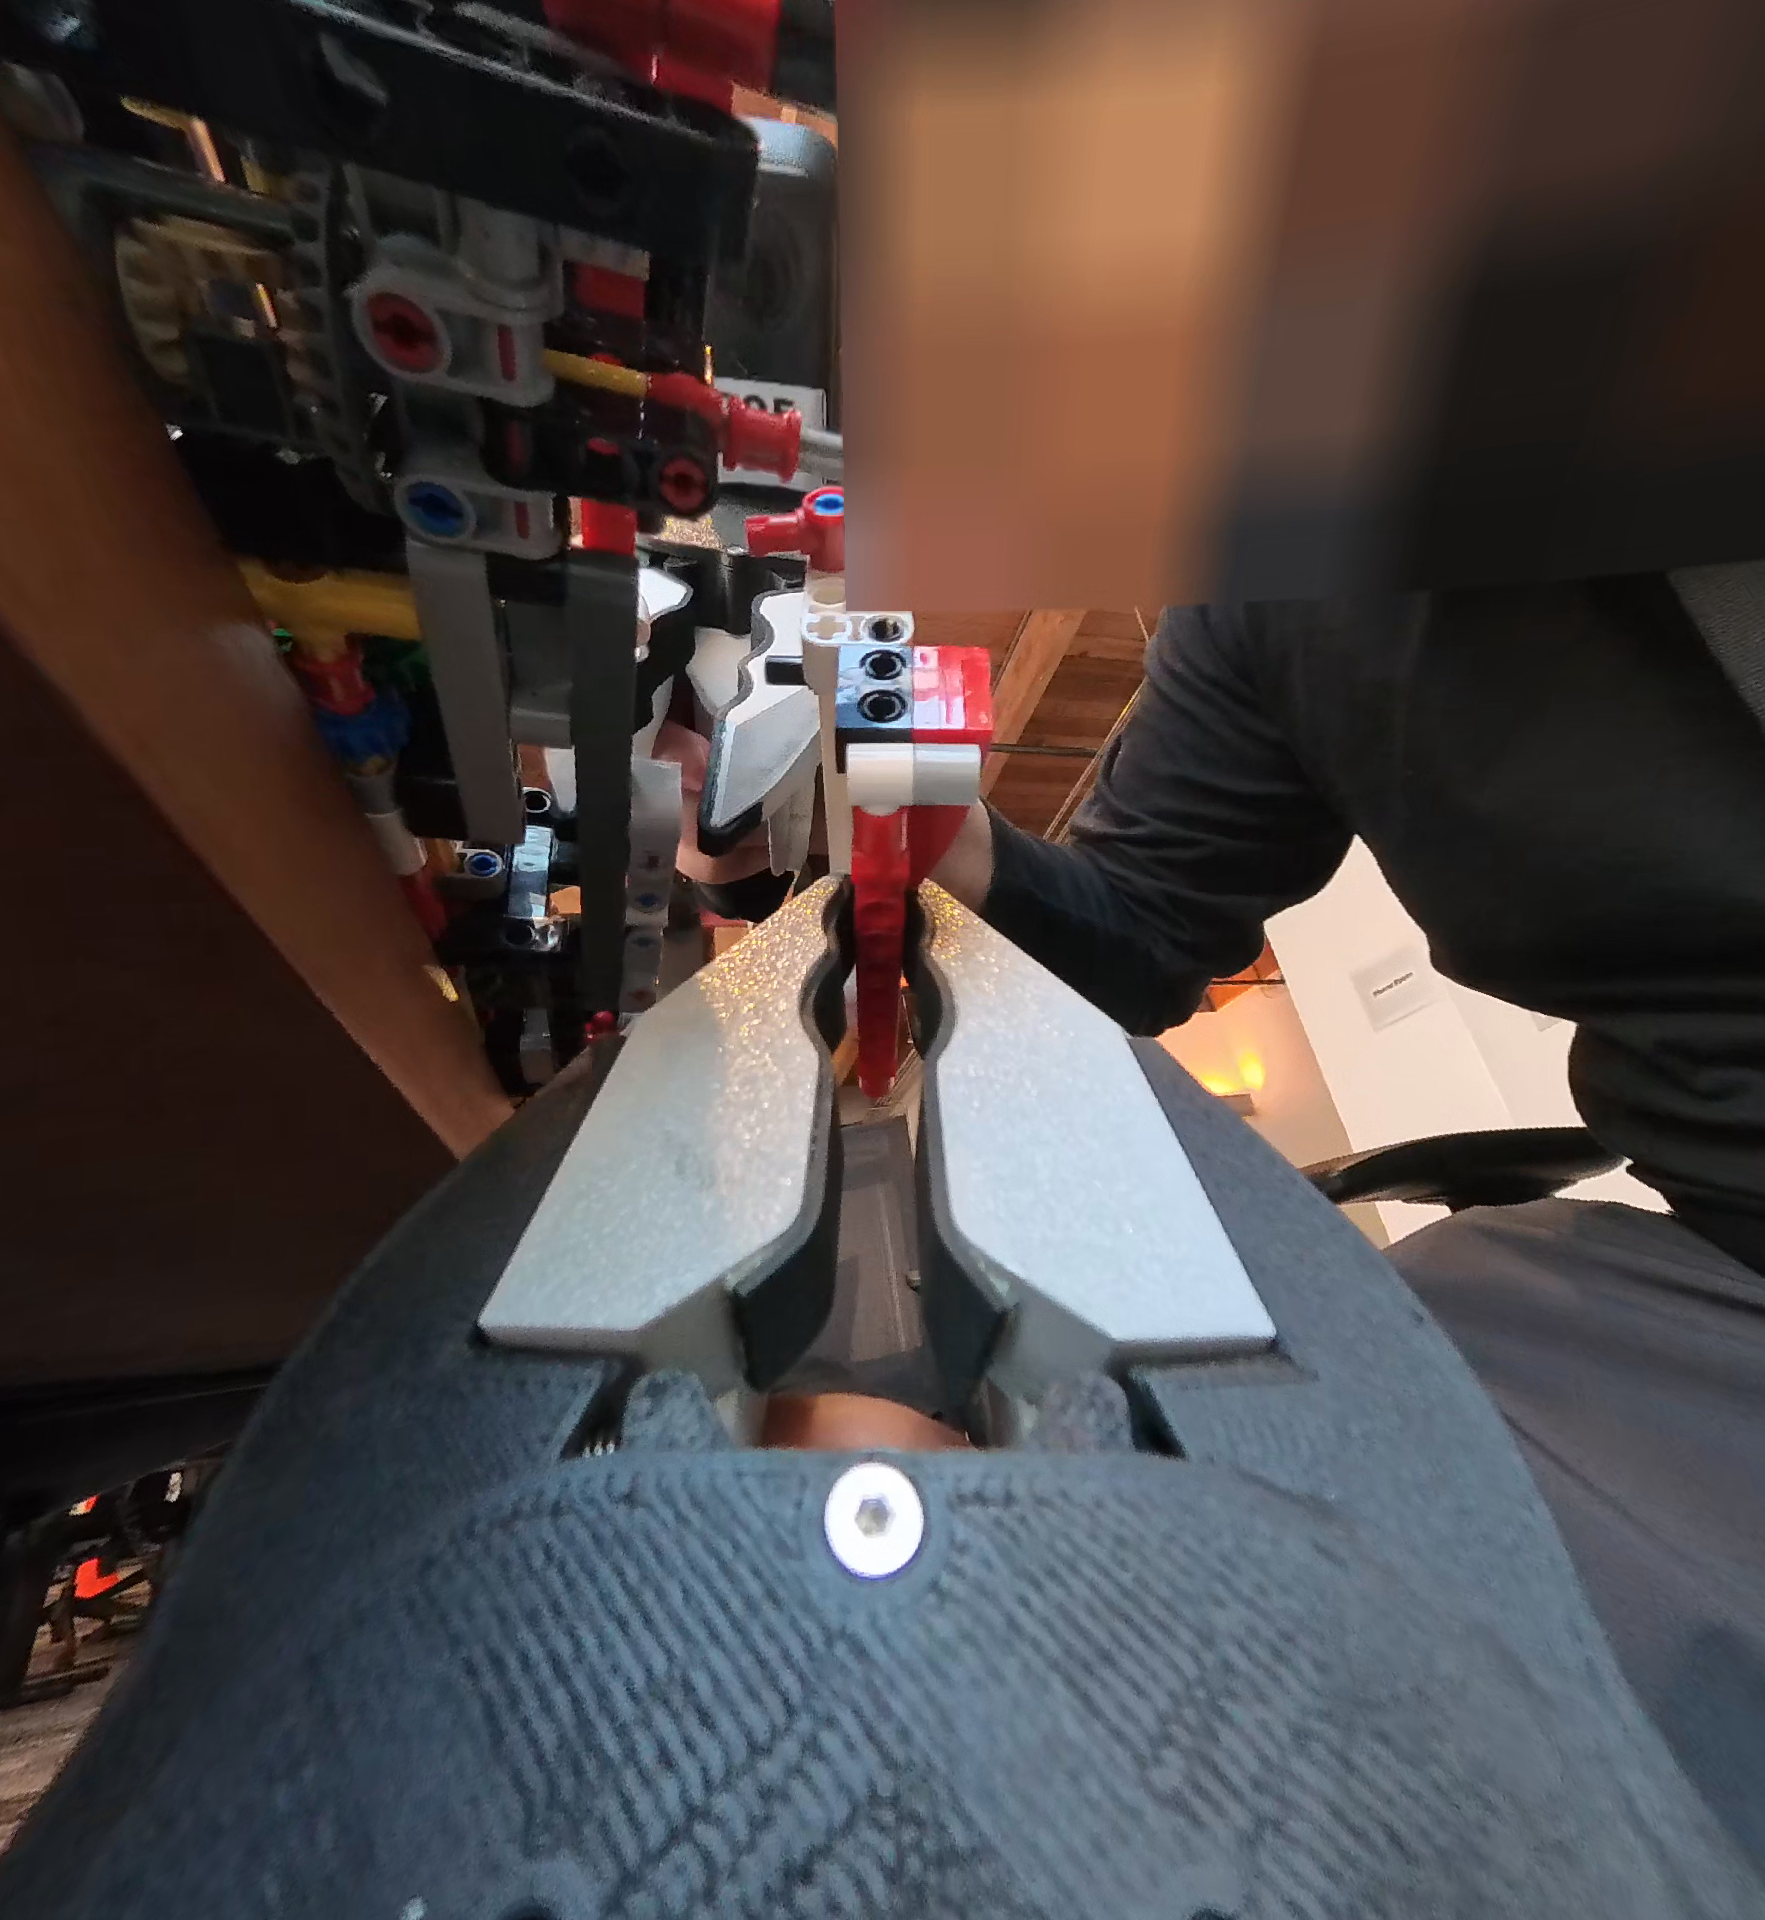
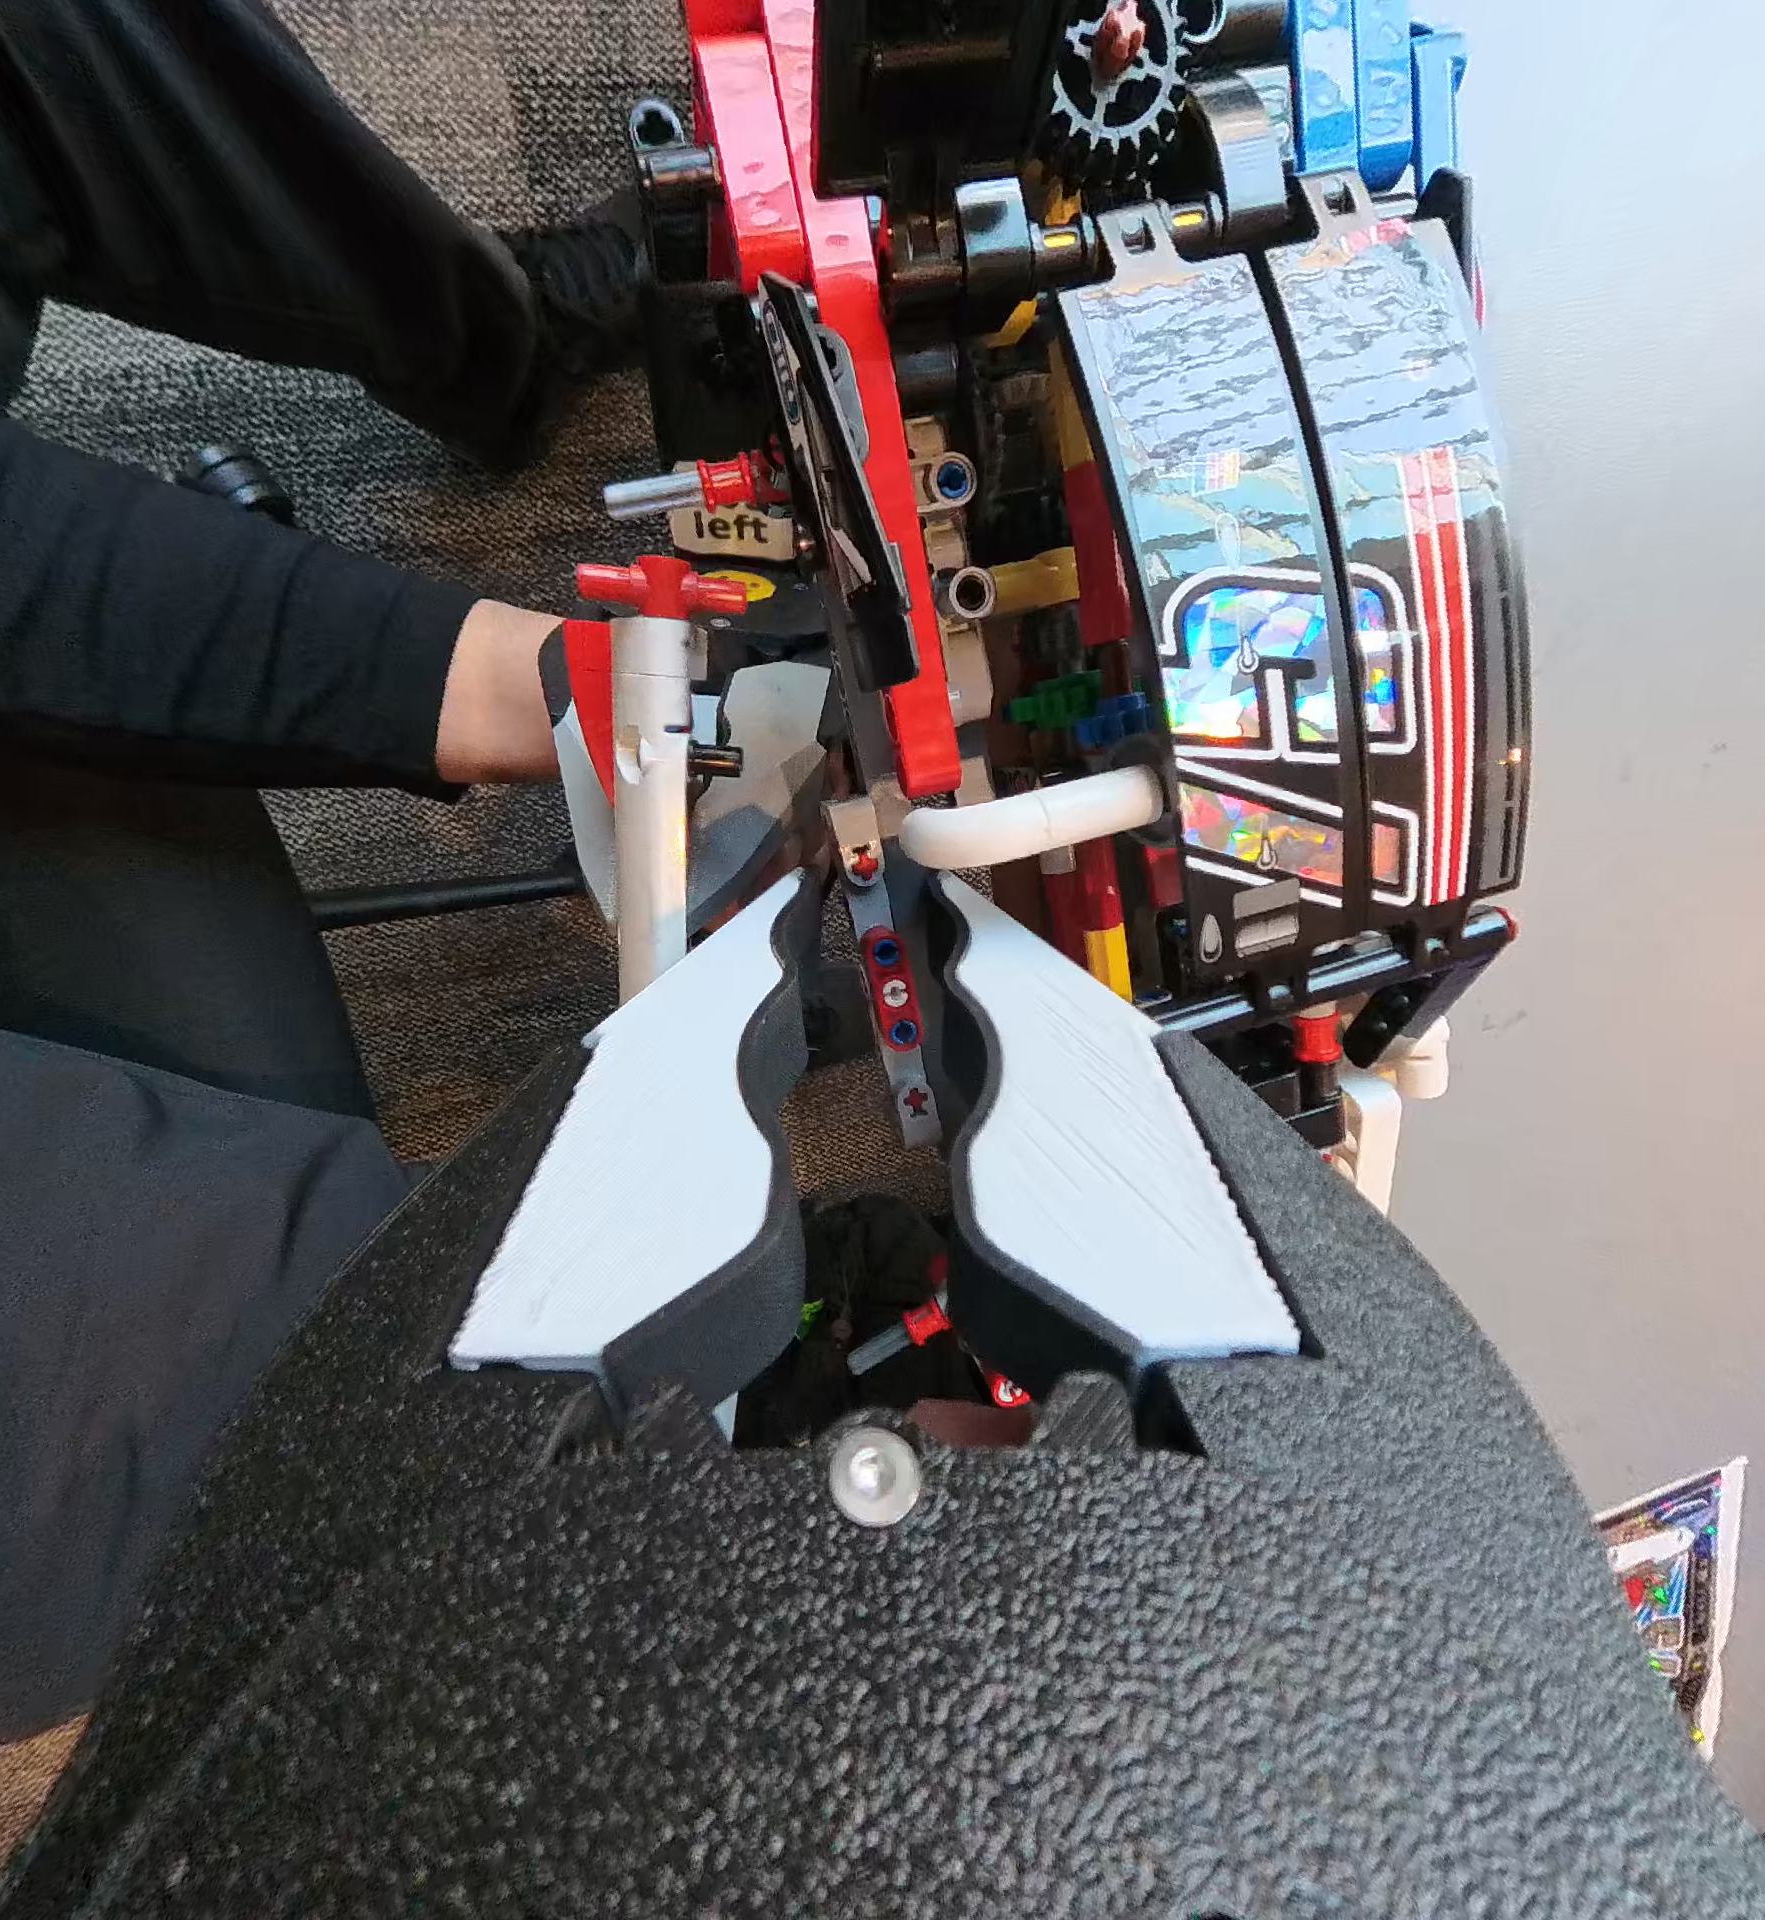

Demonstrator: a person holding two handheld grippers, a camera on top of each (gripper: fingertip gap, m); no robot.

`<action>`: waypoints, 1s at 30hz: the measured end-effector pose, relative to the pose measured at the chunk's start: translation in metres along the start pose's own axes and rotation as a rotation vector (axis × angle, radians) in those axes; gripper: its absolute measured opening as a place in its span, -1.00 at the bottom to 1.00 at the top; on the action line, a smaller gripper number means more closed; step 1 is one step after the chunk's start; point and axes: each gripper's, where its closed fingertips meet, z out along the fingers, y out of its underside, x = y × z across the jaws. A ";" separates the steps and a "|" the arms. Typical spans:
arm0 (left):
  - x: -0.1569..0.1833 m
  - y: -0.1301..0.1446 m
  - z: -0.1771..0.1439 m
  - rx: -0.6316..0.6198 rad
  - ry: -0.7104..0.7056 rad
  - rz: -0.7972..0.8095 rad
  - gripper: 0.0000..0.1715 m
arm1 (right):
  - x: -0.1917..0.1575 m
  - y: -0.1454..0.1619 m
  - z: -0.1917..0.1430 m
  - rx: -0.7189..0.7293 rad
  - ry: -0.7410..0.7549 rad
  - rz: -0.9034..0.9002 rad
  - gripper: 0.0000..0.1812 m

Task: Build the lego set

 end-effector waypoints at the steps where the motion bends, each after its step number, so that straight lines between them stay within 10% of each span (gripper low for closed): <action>1: 0.000 0.000 0.001 -0.001 0.000 0.004 -0.94 | 0.000 0.000 -0.001 0.003 0.000 -0.001 -0.80; 30: -0.007 -0.001 0.010 0.034 -0.003 0.013 -0.95 | -0.002 -0.019 -0.037 0.115 -0.042 0.026 -0.59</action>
